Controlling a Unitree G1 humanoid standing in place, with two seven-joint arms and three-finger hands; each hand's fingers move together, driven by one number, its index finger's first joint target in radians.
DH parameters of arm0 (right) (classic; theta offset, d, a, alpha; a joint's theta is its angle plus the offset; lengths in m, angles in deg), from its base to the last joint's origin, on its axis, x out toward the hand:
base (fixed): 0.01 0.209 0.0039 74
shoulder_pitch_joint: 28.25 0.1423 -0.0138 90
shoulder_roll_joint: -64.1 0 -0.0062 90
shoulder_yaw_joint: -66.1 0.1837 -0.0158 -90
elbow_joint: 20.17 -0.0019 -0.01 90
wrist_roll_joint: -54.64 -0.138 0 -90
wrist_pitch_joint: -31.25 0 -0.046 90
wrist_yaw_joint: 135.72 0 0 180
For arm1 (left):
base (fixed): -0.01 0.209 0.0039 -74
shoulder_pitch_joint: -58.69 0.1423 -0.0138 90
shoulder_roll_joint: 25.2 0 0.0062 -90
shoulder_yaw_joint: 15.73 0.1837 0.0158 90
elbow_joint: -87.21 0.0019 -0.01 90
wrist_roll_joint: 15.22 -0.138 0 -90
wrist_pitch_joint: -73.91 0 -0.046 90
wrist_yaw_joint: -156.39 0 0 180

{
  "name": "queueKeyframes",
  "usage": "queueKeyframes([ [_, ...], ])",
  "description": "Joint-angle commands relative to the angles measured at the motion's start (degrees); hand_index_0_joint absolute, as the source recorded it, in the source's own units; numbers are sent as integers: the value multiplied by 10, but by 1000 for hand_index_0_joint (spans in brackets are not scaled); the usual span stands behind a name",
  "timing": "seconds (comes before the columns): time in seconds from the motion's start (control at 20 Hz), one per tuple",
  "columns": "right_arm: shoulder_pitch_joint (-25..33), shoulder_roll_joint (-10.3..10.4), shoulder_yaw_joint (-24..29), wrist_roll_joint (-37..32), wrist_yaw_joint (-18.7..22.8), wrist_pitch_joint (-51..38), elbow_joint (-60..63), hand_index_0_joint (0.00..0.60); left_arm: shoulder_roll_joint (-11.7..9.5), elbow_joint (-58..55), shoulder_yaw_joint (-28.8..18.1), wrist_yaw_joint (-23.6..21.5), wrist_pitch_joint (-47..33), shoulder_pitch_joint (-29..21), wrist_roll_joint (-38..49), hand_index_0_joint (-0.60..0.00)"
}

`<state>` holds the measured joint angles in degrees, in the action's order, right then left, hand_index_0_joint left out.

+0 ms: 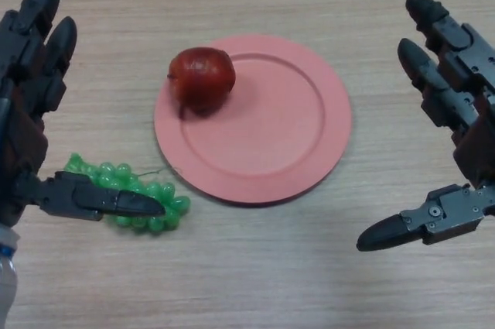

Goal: Pick up the red apple and place it on the plate

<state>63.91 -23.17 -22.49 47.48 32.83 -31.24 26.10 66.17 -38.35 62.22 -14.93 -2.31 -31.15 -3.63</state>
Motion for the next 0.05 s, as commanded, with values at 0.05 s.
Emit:
queueKeyframes([
  [0.05,17,-6,9,-11,10,-48,-44,0,-25,-42,-46,4,-59,-18,-6,0],
])
